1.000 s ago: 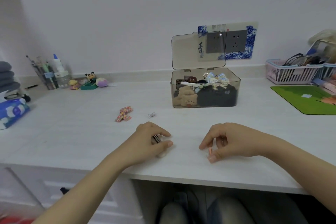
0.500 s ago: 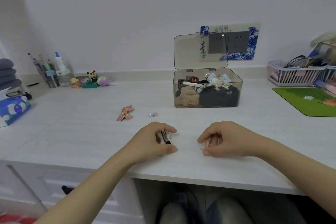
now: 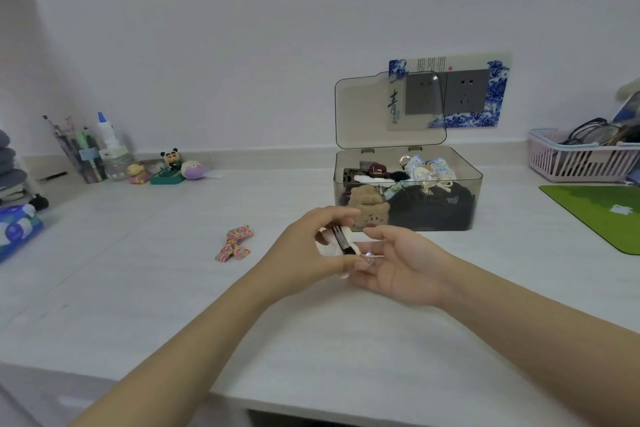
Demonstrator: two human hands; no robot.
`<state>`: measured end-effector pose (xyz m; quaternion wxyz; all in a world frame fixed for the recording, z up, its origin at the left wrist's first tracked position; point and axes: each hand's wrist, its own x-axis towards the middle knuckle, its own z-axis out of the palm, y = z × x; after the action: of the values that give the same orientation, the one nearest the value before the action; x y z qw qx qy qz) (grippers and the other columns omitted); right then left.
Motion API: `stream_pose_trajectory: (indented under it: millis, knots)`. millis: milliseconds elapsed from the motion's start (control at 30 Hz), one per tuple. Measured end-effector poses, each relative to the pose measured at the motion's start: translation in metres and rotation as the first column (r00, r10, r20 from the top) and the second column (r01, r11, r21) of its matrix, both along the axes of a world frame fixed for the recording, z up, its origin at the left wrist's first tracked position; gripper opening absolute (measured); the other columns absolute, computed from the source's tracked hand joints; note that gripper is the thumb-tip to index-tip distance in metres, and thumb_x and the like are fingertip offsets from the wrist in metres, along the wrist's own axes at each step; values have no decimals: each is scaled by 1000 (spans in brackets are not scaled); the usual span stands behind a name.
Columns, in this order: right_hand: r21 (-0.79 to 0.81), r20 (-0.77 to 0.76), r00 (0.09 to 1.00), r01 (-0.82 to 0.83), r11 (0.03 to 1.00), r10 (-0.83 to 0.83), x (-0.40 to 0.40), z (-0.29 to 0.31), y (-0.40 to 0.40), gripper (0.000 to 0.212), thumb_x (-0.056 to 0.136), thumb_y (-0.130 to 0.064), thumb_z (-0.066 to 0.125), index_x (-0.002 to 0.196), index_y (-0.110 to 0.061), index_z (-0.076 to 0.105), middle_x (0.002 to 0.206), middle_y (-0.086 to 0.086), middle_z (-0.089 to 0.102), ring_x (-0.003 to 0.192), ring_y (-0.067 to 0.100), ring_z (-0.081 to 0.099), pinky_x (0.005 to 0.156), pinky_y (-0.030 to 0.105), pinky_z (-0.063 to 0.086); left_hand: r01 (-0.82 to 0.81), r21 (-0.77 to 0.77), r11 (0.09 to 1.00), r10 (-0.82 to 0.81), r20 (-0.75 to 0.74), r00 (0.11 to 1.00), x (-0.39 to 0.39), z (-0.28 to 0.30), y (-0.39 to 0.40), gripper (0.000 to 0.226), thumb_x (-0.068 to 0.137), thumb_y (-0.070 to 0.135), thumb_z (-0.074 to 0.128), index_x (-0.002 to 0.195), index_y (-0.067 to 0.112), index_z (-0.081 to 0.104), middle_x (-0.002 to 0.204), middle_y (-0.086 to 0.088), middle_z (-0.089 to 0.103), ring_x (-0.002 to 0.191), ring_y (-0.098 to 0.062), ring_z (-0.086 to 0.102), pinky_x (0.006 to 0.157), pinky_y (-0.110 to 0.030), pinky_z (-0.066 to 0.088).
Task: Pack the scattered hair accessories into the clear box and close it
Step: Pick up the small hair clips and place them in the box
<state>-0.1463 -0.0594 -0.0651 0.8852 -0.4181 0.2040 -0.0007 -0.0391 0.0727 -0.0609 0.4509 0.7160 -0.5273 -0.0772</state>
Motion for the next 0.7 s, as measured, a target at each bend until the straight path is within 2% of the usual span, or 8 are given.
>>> stream_pose_trajectory:
  millis: [100,167,233,367,433,533,633,700]
  knots:
    - [58,13,999,-44,997,43,15,-5,1,48,97,-32,37,125,5,47,113,18,51,75,27,59,83,40,51,51,56,997,-50,-22,999,13,-4,-9,67,67,21,84,115,51,48,116,17,61,108,7,55,89,-10,40]
    - [90,32,998,-49,995,46,21,-7,0,44,98,-32,34,121,1,51,103,15,57,76,25,58,79,39,51,71,75,995,-65,-73,995,22,-8,-12,63,65,30,81,116,50,49,116,18,62,110,6,56,93,-13,41]
    - [128,44,999,-36,991,30,26,-6,-2,39,98,-28,36,119,1,53,88,13,57,74,25,59,70,37,54,49,56,997,-44,-88,995,31,-8,-13,48,71,38,74,112,46,53,114,18,63,107,9,57,92,-11,43]
    - [89,9,998,61,994,-62,40,-1,-4,22,95,-15,48,105,4,53,82,17,56,69,23,58,54,26,57,-163,89,983,162,25,987,61,5,-9,16,88,23,65,101,31,67,108,13,65,85,10,59,71,-5,44]
    - [66,17,995,97,993,-99,46,-3,-4,19,95,-12,48,107,3,52,79,15,55,68,20,56,50,22,55,-214,238,947,193,111,975,77,5,-1,15,87,27,66,99,35,68,110,16,63,88,9,58,71,-7,41]
    - [-13,48,994,96,995,-95,51,-10,-3,18,95,-9,46,109,1,52,78,10,54,65,15,55,48,18,52,-202,431,879,158,136,978,83,-1,6,29,76,47,71,104,41,67,113,21,59,101,8,53,83,-14,38]
    - [-67,74,993,97,993,-92,54,-11,-3,19,95,-8,47,111,1,53,77,10,52,60,14,55,47,18,51,-258,448,856,161,243,957,83,-5,2,30,81,35,71,110,30,69,109,13,60,94,1,56,69,6,30]
    - [-87,74,994,87,992,-80,55,-10,-3,18,95,-9,48,110,0,53,76,9,52,61,14,55,48,18,51,-286,404,869,192,257,947,83,-5,1,21,83,28,71,104,27,71,100,11,62,80,4,55,63,8,29]
